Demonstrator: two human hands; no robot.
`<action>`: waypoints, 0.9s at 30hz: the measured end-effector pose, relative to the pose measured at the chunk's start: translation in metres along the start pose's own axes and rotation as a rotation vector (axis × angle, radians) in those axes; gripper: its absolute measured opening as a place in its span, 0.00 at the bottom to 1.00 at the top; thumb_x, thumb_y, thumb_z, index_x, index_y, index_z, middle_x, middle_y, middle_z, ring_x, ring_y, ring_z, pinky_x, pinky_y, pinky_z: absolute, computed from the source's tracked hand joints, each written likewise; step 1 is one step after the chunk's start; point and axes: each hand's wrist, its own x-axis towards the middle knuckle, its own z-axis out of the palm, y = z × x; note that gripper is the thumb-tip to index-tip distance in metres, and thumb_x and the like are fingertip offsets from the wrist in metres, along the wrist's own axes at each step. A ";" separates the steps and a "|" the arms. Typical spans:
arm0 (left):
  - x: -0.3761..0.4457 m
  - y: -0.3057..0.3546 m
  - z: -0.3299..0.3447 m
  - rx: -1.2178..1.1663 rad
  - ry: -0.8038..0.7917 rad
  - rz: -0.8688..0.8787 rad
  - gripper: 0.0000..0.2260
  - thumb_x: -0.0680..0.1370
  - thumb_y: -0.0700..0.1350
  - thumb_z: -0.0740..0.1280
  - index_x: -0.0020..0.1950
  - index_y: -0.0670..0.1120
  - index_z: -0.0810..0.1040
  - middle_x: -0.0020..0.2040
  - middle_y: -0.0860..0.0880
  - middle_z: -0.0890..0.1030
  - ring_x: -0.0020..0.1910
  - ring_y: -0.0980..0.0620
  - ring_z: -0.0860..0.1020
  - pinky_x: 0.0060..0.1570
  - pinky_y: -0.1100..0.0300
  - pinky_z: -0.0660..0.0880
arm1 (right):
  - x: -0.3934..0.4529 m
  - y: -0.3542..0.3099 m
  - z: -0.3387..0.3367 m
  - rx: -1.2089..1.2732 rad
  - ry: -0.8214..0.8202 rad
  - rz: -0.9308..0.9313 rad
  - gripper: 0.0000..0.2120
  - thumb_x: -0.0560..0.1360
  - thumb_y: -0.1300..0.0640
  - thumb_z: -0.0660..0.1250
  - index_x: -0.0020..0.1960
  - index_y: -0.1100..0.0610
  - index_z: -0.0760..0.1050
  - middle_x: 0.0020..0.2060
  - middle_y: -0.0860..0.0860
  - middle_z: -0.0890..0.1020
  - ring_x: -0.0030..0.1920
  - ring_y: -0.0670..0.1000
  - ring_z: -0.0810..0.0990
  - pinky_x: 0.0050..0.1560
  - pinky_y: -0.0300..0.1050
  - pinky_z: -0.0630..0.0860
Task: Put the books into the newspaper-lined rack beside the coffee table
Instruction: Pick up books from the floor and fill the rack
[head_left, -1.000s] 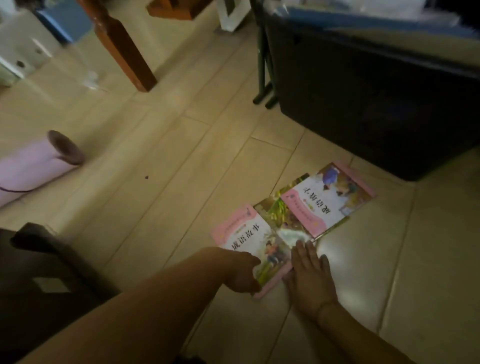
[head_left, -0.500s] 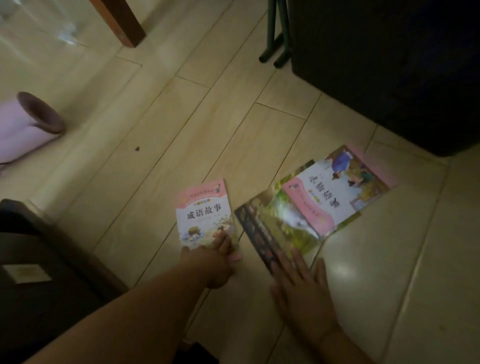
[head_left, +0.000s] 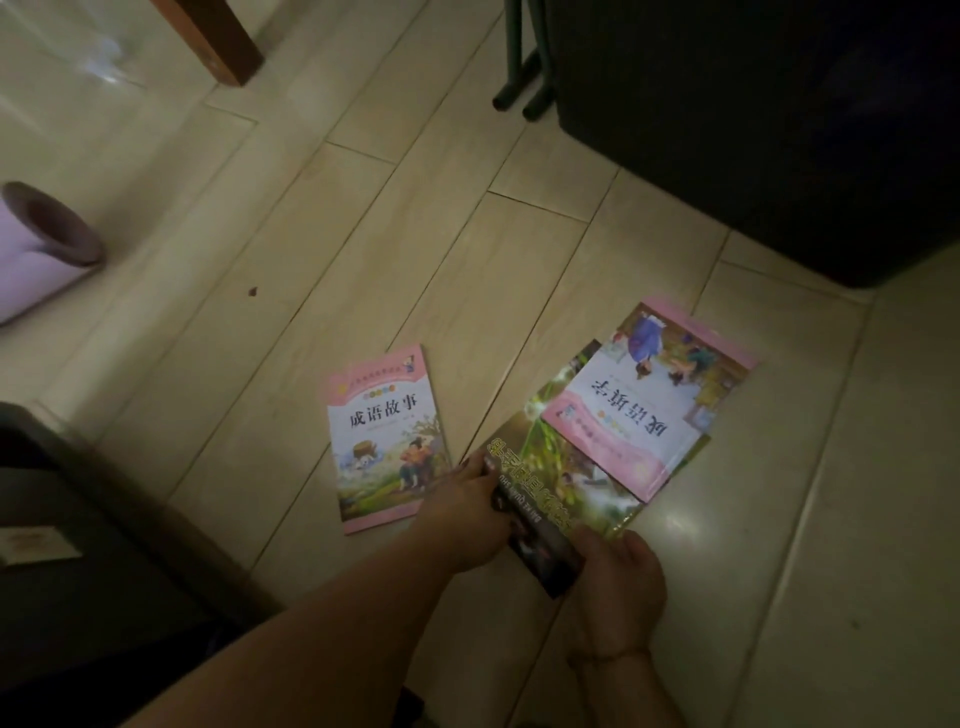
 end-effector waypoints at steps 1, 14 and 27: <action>-0.001 0.001 -0.004 0.015 -0.044 0.001 0.23 0.78 0.51 0.59 0.73 0.48 0.69 0.77 0.48 0.60 0.71 0.43 0.66 0.71 0.48 0.65 | 0.004 -0.003 0.000 0.011 -0.023 0.024 0.13 0.70 0.55 0.74 0.50 0.63 0.80 0.45 0.60 0.83 0.39 0.51 0.77 0.35 0.36 0.74; -0.093 0.049 -0.085 -1.128 0.262 -0.473 0.06 0.80 0.36 0.61 0.50 0.39 0.77 0.47 0.39 0.83 0.41 0.42 0.82 0.39 0.52 0.80 | -0.093 -0.048 0.002 0.474 -0.808 0.525 0.10 0.79 0.54 0.64 0.47 0.58 0.80 0.40 0.54 0.85 0.43 0.53 0.80 0.42 0.48 0.74; -0.409 0.069 -0.251 -0.567 0.332 -0.105 0.03 0.79 0.39 0.66 0.50 0.47 0.78 0.48 0.47 0.83 0.48 0.51 0.81 0.46 0.55 0.80 | -0.207 -0.175 -0.108 0.233 -1.097 0.024 0.27 0.66 0.53 0.70 0.64 0.57 0.76 0.48 0.56 0.83 0.45 0.59 0.81 0.44 0.52 0.75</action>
